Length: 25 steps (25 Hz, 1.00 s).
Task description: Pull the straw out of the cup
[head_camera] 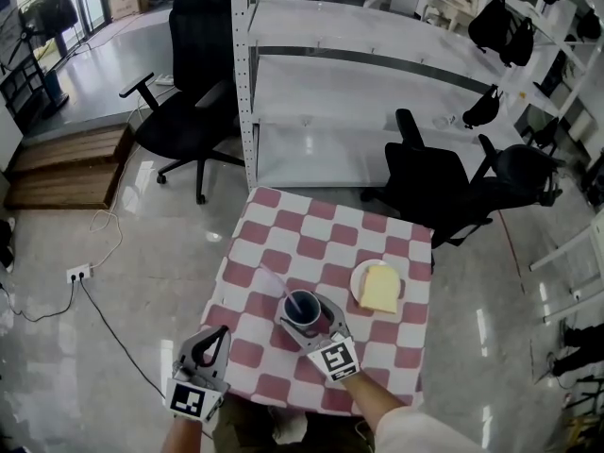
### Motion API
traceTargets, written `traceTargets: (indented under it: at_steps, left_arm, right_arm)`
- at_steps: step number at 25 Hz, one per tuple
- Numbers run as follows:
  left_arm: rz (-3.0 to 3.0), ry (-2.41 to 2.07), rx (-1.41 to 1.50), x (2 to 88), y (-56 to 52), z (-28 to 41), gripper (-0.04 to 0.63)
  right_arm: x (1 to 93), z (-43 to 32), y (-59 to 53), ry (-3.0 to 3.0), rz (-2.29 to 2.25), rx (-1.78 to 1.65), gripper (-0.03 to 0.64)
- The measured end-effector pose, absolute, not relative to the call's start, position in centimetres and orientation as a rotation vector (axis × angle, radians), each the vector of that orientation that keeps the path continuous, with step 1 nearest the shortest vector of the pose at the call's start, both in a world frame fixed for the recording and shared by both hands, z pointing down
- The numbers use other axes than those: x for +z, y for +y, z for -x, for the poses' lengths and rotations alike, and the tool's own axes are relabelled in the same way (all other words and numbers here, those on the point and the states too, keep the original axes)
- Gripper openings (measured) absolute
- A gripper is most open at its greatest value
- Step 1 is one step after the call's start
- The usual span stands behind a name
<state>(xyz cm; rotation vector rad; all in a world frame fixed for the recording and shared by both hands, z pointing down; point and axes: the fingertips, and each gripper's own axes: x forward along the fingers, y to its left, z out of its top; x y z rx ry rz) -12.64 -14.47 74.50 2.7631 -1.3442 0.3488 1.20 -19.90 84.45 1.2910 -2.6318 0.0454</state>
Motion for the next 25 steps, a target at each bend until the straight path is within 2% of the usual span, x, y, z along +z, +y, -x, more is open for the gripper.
traceTargets:
  at_steps: [25]
  left_arm:
    - [-2.865, -1.266, 0.12, 55.0, -16.7, 9.5, 0.003]
  right_arm:
    - [61.1, -3.4, -18.8, -2.642, -1.258, 0.008, 0.376]
